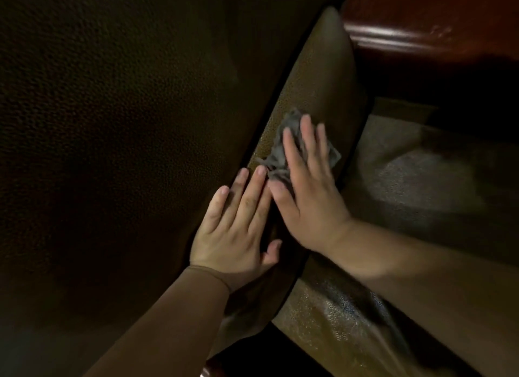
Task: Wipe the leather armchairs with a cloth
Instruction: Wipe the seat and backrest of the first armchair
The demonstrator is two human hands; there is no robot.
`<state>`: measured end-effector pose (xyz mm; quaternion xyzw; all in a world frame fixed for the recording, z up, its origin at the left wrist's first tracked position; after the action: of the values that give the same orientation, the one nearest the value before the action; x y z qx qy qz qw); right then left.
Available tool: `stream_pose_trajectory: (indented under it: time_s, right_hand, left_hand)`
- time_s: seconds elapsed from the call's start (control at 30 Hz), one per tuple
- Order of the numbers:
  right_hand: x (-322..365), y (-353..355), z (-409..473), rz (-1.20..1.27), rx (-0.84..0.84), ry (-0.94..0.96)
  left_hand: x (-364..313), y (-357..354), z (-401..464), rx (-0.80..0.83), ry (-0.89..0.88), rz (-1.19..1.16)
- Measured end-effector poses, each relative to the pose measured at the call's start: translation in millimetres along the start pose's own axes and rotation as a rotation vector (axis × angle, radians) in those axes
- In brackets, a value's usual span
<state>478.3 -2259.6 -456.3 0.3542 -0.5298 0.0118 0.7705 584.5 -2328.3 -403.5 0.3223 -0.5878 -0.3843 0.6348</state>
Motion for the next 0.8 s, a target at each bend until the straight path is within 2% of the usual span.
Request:
stream_pose_trajectory:
  time_s: [0.07, 0.17, 0.27, 0.33, 0.43, 0.5, 0.6, 0.67, 0.73, 0.8]
  right_hand:
    - [-10, 12, 34, -0.035, -0.047, -0.006]
    - [-25, 37, 107, -0.127, -0.248, -0.051]
    - [-28, 38, 116, -0.122, -0.343, -0.135]
    - [-19, 23, 77, -0.054, -0.309, -0.195]
    - [0, -3, 6, 0.084, -0.144, -0.256]
    - [-9, 1, 13, 0.069, -0.111, -0.217]
    - [-39, 27, 80, -0.050, -0.261, -0.174]
    - [-54, 37, 111, -0.030, -0.342, -0.232]
    - [-54, 28, 107, 0.042, -0.368, -0.311]
    - [-41, 11, 62, 0.077, -0.348, -0.363]
  left_hand:
    - [1, 0, 3, -0.007, 0.013, 0.006]
    - [1, -3, 3, -0.003, 0.010, 0.018]
    - [1, -5, 0, 0.009, 0.008, 0.021]
    - [1, -5, -3, 0.009, 0.016, 0.012]
    - [1, -4, -4, -0.002, 0.012, 0.000]
    - [1, -5, 0, -0.019, 0.019, -0.003]
    - [0, -7, 4, -0.020, 0.017, 0.000]
    - [0, -9, 2, -0.004, 0.006, 0.012]
    - [0, -10, -1, 0.004, 0.006, 0.014]
    - [-1, -9, -5, 0.007, 0.019, -0.007]
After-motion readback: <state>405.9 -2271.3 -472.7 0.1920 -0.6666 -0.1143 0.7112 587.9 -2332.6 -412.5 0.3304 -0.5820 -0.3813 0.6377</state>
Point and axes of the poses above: each hand's wrist, its own z-axis towards the middle knuckle, its own y-axis out of the back of the hand, x = y × z, the point moved 7 cm from there along z, towards the middle knuckle, and after that the axes turned 12 degrees about -x, right-handed, at the moved point
